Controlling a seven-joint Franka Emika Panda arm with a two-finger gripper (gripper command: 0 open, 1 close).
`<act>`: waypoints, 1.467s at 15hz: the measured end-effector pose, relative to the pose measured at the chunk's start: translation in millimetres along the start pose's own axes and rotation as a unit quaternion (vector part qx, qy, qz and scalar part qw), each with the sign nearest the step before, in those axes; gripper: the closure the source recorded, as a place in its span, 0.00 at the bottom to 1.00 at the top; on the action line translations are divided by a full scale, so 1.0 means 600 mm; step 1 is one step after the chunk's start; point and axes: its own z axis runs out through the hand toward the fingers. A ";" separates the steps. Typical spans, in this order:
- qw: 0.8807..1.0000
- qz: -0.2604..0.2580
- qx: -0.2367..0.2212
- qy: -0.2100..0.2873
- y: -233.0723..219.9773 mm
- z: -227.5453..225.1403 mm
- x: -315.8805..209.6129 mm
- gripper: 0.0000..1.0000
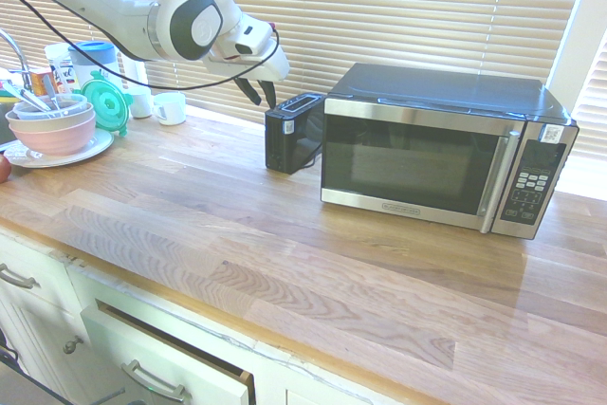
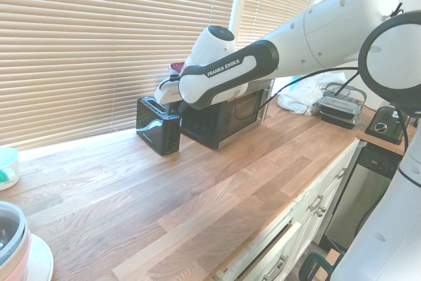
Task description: Press the toaster
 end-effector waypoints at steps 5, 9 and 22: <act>1.000 -0.004 -0.010 -0.006 -0.010 0.018 0.018 1.00; 1.000 -0.004 -0.015 -0.007 -0.010 0.028 0.026 1.00; 1.000 -0.020 -0.020 -0.014 0.000 0.051 0.020 1.00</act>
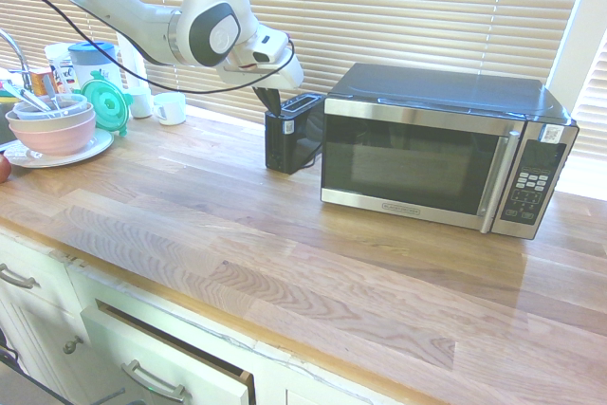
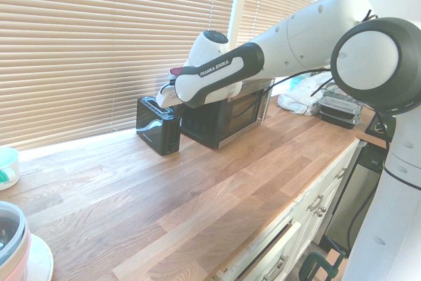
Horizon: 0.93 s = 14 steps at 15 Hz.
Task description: Press the toaster
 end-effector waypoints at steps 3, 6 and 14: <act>1.000 0.000 -0.005 -0.005 0.002 0.015 -0.006 1.00; 1.000 0.002 -0.013 -0.011 0.012 0.038 -0.009 1.00; 0.999 0.005 -0.026 -0.031 0.030 0.086 -0.019 1.00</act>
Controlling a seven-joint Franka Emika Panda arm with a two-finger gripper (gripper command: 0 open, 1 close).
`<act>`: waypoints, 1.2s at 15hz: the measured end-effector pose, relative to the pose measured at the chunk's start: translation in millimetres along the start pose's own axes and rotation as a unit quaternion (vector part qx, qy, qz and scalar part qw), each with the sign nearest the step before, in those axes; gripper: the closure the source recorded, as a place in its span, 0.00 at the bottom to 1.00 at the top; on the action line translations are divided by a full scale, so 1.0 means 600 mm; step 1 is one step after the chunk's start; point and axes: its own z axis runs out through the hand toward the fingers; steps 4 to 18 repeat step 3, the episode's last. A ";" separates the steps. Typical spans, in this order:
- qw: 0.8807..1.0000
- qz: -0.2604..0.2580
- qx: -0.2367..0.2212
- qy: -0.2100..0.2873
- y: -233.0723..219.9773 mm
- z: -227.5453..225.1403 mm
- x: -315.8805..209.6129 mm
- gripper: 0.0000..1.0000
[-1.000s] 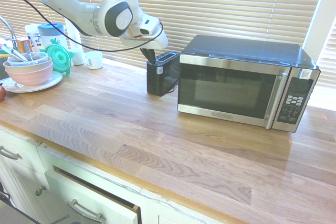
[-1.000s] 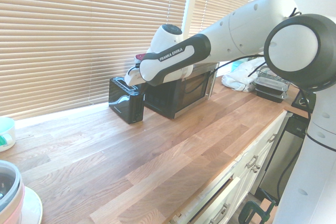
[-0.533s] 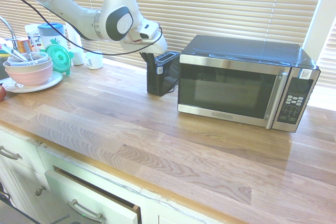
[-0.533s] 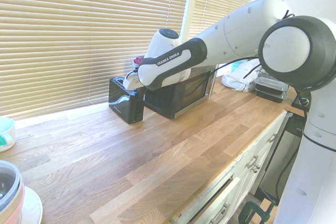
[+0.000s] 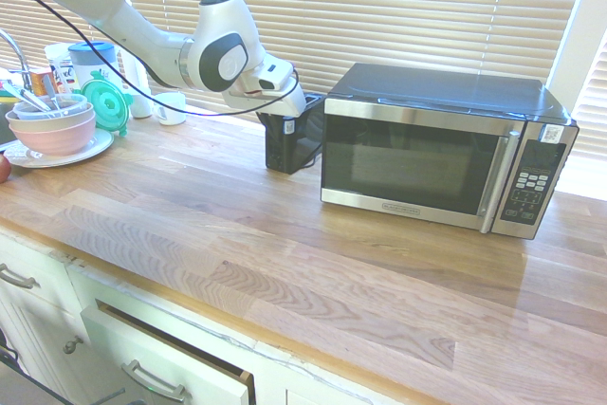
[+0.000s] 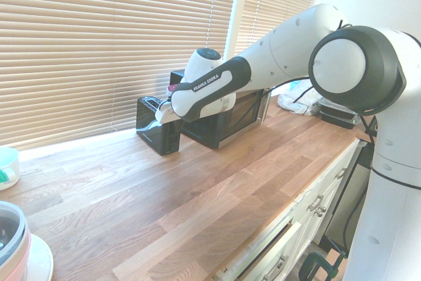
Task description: Press the toaster
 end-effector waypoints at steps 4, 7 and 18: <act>1.000 -0.001 0.000 0.000 0.000 0.000 0.000 1.00; 1.000 -0.001 0.000 0.000 0.000 0.000 0.000 1.00; 1.000 -0.001 0.000 0.000 0.000 0.000 0.000 1.00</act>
